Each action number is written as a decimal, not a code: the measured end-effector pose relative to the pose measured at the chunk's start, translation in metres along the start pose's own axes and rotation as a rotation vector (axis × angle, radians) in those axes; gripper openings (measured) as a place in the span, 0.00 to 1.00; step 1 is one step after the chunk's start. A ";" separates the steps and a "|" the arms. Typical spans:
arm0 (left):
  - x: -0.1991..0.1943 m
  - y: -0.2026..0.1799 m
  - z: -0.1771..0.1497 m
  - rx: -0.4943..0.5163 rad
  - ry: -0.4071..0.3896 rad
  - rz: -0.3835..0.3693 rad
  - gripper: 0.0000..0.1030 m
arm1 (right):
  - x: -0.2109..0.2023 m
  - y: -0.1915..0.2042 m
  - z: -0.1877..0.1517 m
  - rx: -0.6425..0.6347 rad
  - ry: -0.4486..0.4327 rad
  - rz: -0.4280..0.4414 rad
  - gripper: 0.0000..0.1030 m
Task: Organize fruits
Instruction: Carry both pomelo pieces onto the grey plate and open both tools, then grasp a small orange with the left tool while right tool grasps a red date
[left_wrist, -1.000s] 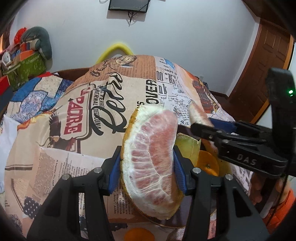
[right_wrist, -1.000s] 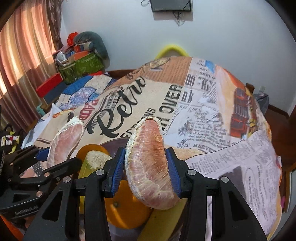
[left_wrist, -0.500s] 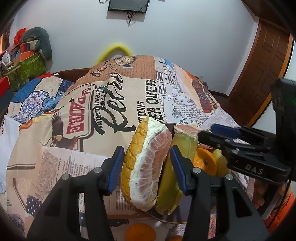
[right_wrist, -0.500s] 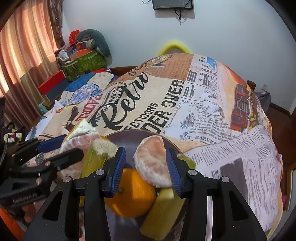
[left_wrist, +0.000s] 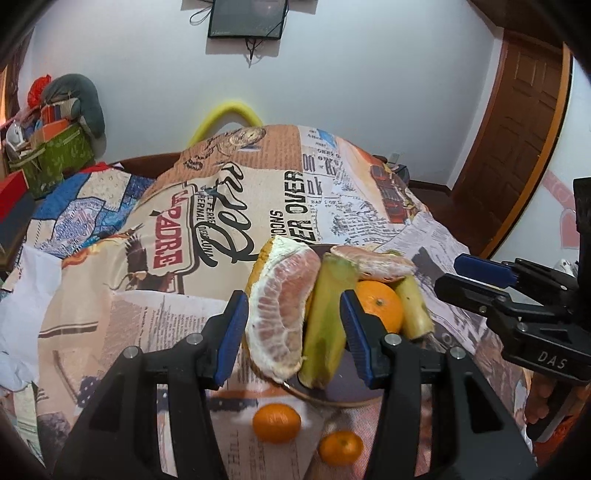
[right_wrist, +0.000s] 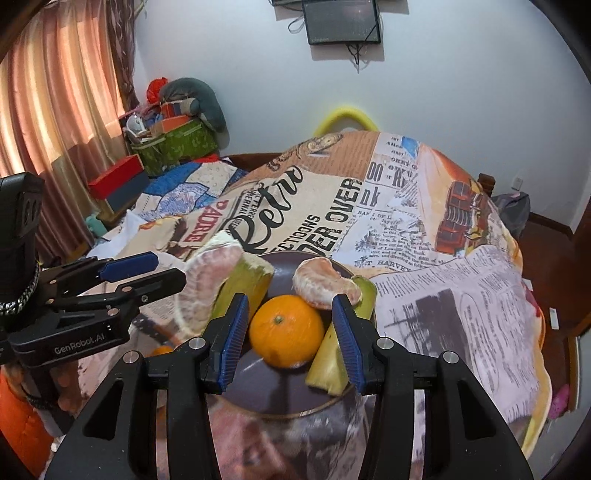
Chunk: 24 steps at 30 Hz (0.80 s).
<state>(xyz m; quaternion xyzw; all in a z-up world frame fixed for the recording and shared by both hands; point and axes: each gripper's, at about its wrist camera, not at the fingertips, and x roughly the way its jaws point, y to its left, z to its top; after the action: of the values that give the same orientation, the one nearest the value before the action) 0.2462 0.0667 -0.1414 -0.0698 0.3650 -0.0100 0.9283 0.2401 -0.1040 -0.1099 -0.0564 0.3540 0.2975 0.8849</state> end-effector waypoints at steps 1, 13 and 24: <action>-0.006 -0.002 -0.001 0.005 -0.005 0.001 0.49 | -0.004 0.001 -0.001 0.002 -0.006 -0.001 0.42; -0.060 -0.009 -0.026 0.025 -0.017 0.000 0.51 | -0.052 0.015 -0.028 0.004 -0.055 -0.032 0.47; -0.060 -0.018 -0.073 0.034 0.077 -0.018 0.51 | -0.060 0.021 -0.076 0.017 0.014 -0.026 0.48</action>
<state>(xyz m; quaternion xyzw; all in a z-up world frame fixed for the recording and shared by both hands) 0.1527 0.0444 -0.1514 -0.0566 0.3994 -0.0271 0.9146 0.1487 -0.1393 -0.1244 -0.0555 0.3618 0.2825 0.8867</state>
